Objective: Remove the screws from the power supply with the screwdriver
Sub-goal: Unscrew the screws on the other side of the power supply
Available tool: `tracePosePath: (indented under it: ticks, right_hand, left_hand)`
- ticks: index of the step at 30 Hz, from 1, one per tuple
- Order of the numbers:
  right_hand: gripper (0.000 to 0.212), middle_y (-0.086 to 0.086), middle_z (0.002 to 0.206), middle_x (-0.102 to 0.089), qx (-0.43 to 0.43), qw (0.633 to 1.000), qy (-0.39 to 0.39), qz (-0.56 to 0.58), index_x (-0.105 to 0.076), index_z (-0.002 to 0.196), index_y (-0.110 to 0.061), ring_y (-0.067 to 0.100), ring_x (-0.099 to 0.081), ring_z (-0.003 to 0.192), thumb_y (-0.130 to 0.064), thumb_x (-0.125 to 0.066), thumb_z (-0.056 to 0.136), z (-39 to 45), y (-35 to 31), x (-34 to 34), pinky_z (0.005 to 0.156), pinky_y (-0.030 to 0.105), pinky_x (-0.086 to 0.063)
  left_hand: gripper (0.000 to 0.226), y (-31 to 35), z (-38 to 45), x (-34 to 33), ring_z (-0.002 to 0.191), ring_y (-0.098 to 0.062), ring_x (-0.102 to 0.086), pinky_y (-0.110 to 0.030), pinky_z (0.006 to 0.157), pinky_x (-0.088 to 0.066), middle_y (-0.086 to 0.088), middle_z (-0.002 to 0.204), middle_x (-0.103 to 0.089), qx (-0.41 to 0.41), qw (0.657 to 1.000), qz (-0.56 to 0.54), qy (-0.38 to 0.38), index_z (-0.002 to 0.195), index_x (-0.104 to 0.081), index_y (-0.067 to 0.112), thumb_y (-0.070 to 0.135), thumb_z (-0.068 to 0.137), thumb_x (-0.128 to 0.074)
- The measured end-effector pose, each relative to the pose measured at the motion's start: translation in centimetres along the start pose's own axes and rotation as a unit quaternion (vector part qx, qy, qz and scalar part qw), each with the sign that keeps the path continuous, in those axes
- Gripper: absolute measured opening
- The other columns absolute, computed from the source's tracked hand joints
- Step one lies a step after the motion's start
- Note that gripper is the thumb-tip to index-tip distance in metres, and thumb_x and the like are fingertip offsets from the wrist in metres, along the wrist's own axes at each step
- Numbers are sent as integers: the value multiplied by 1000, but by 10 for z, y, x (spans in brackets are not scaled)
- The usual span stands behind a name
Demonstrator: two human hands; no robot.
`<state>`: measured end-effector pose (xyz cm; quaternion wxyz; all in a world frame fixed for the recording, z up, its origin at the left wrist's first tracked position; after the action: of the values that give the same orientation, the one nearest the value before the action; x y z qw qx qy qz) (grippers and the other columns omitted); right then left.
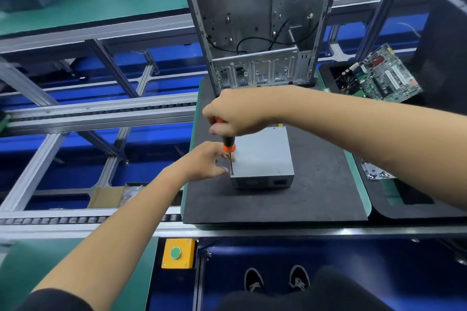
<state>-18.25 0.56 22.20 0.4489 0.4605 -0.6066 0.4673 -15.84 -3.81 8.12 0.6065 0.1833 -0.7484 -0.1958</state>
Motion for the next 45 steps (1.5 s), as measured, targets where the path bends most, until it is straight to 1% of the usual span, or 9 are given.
tracePosePath:
  ticks: [4, 9, 16, 22, 28, 33, 37, 40, 45]
  right_hand:
    - [26, -10, 79, -61, 20, 986, -65, 150, -50, 97, -21, 4, -53, 70, -13, -67, 78, -6, -5, -3, 56, 24, -40]
    - [32, -1, 73, -57, -21, 998, 23, -52, -52, 93, -13, 19, -52, 69, -42, -40, 99, 1, 2, 2, 50, 31, -30]
    - [28, -14, 81, -55, 89, 985, -64, 130, -50, 95, -21, 1, -51, 72, -11, -68, 76, -5, -24, -1, 57, 18, -40]
    - [39, 2, 76, -51, -26, 995, 10, -98, -50, 94, -13, 21, -48, 65, -51, -40, 97, 5, -9, 1, 51, 32, -34]
    - [27, -11, 83, -52, 79, 990, -66, 101, -50, 97, -19, 14, -50, 77, -9, -66, 78, -2, -24, 1, 64, 30, -44]
    - [36, -3, 73, -45, -22, 998, -1, -51, -49, 93, -15, 17, -43, 66, -50, -43, 96, 0, -8, 3, 54, 33, -30]
    - [7, -1, 80, -59, 47, 998, -32, 22, -47, 97, -16, 17, -49, 69, -23, -49, 94, 3, -22, -3, 57, 33, -38]
    - [23, -14, 80, -55, 61, 989, -80, 110, -51, 94, -22, 7, -53, 73, -12, -64, 78, -3, -26, -2, 59, 24, -42]
    - [13, -5, 73, -56, -2, 996, 20, 92, -52, 79, -14, 17, -52, 72, -16, -64, 75, -3, -2, 7, 53, 26, -38]
  left_hand:
    - [18, 3, -4, -7, 86, -8, -57, -27, 76, -51, 5, 100, -62, -9, 1000, -1, 3, 91, -68, 18, 19, 75, -75]
    - [8, 0, -7, -12, 76, -7, -60, -28, 73, -51, 11, 83, -65, 18, 999, -34, 22, 83, -70, 19, 14, 76, -71]
    - [5, -3, -14, -14, 84, -7, -66, -28, 80, -54, 5, 87, -73, 30, 996, -61, 53, 80, -75, 13, 15, 77, -71]
    - [8, -5, -16, -16, 82, -3, -64, -20, 77, -51, 10, 87, -72, 51, 995, -65, 60, 83, -76, 14, 18, 79, -70]
    - [9, -4, -16, -13, 83, 1, -63, -13, 77, -50, 8, 89, -73, 47, 994, -66, 71, 85, -76, 12, 16, 78, -72]
    - [6, -4, -16, -15, 81, 0, -63, -17, 77, -50, 16, 83, -68, 55, 994, -68, 61, 83, -75, 15, 17, 79, -71]
    - [5, -4, -15, -15, 80, 0, -63, -20, 76, -52, 11, 84, -72, 48, 994, -71, 66, 82, -75, 14, 16, 78, -71]
    - [5, -2, -16, -15, 80, -3, -64, -25, 76, -53, 8, 84, -72, 36, 995, -69, 67, 80, -75, 13, 15, 78, -71]
    - [11, -1, -17, -16, 78, -5, -63, -25, 76, -53, 9, 88, -71, 38, 996, -38, 69, 87, -76, 12, 19, 82, -69]
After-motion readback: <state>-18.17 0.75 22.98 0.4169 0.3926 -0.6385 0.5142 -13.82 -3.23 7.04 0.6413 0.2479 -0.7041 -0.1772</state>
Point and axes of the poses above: each hand's wrist, its own z-axis towards the middle knuckle, its own x-axis out of the back of the hand, y = z × x, the point moved 9 cm from there along z, towards the middle knuckle
